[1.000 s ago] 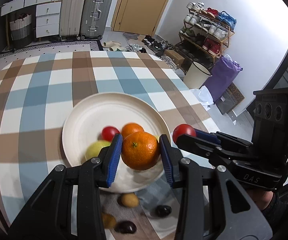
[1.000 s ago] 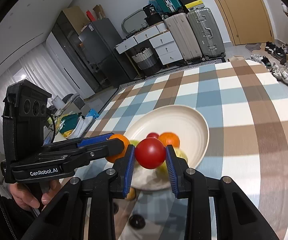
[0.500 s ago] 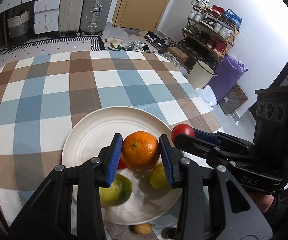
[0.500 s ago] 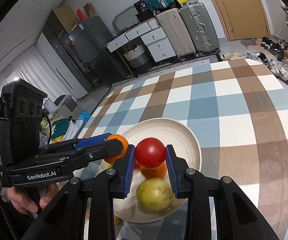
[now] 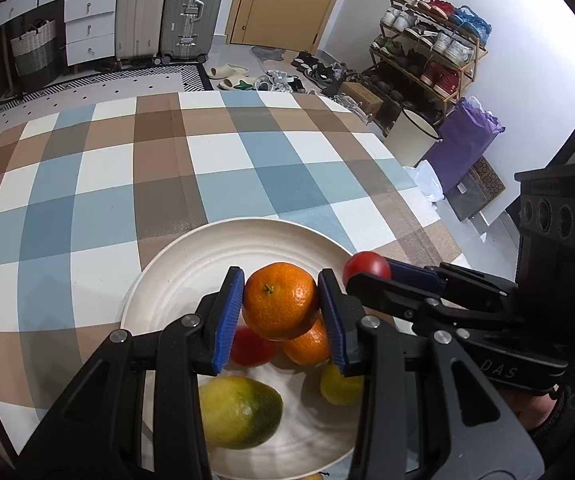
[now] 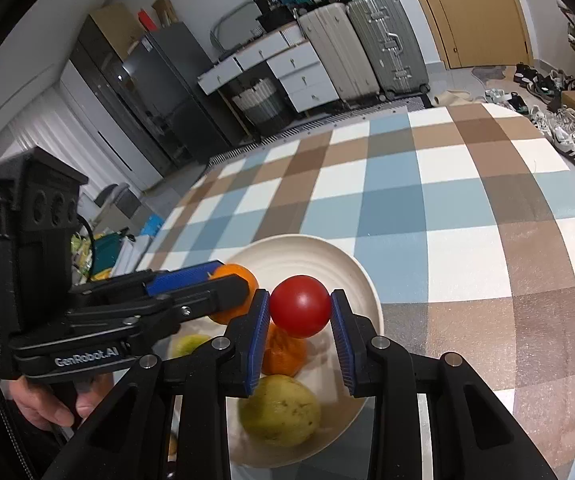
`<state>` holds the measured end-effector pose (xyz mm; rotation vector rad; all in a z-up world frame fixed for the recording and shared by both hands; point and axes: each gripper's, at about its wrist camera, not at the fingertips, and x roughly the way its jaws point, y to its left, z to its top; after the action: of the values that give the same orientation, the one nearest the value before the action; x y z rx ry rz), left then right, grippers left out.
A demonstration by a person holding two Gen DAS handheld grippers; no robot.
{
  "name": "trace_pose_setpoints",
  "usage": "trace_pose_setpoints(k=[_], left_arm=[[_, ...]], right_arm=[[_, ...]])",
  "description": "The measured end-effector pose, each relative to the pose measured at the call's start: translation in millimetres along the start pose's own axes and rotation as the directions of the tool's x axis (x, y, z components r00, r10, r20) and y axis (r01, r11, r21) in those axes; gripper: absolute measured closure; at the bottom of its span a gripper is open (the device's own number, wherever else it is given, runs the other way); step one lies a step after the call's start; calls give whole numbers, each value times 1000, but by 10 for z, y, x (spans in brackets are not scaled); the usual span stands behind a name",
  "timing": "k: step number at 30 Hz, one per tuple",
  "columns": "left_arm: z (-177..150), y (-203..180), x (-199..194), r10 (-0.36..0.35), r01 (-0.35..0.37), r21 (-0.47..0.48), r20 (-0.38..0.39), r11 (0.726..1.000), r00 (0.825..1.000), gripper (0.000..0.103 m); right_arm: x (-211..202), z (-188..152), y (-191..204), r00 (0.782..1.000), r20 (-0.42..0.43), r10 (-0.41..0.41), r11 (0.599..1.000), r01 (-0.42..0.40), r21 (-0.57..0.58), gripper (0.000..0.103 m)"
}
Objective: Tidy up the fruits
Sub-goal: 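Carry tomato and mandarin over the cream plate and open both tools, then pull both open tools back from the plate toward the loose fruit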
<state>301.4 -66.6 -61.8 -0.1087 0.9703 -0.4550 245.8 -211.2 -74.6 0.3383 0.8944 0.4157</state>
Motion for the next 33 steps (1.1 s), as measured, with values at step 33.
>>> trace_pose_setpoints(k=[33], left_arm=[[-252, -113, -817, 92, -89, -32, 124, 996, 988, 40]], right_arm=[[-630, -130, 303, 993, 114, -20, 999, 26, -44, 53]])
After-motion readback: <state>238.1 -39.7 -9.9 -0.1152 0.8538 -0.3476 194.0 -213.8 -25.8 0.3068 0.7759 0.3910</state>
